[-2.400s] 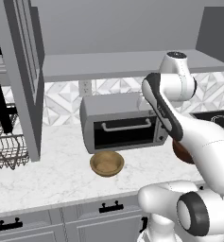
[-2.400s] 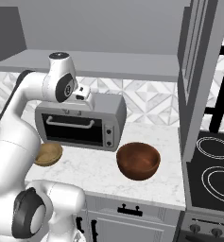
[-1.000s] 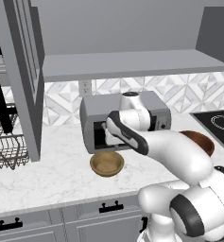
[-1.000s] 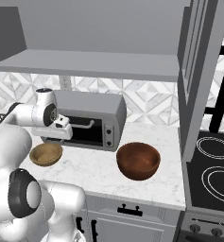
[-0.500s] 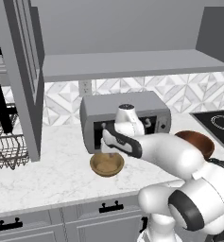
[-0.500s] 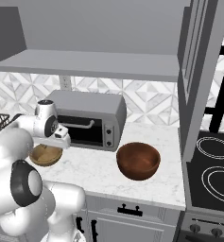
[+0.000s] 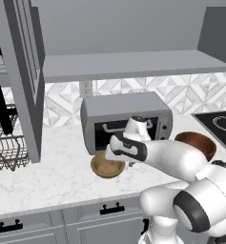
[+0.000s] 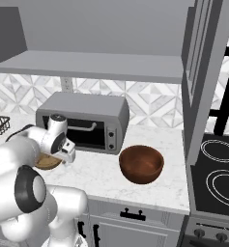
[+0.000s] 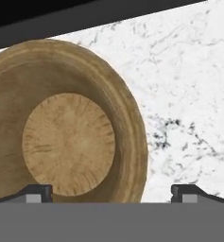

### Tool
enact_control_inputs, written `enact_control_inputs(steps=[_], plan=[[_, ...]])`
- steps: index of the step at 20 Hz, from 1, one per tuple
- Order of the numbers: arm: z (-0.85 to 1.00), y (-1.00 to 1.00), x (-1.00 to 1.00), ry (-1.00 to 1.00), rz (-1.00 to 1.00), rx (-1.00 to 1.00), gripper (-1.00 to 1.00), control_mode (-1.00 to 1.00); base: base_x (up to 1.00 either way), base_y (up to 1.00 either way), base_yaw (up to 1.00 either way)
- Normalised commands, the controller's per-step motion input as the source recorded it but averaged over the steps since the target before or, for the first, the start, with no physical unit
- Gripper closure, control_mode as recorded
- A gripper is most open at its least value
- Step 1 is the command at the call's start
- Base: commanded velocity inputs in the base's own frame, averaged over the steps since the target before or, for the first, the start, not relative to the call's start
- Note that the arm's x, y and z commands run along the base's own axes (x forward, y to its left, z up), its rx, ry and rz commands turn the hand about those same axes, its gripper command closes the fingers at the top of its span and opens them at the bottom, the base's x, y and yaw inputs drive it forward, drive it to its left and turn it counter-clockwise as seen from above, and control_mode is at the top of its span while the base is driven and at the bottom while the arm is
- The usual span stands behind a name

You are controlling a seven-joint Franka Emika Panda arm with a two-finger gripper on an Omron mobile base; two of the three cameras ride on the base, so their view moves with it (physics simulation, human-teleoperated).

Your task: Pick up the bowls on the counter and stack them on top of one another in the open cabinet. Place the smaller bowl on top of the larger bowl.

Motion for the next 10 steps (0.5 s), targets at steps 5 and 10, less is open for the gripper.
enact_control_inputs(steps=[5,10], plan=[[-0.35,0.0,0.0,0.0,0.0,0.0,-1.0,-1.0,0.0,0.0,0.0],[-0.16,0.0,0.02,0.0,0.0,0.04,1.0,-1.0,0.0,0.0,0.0]])
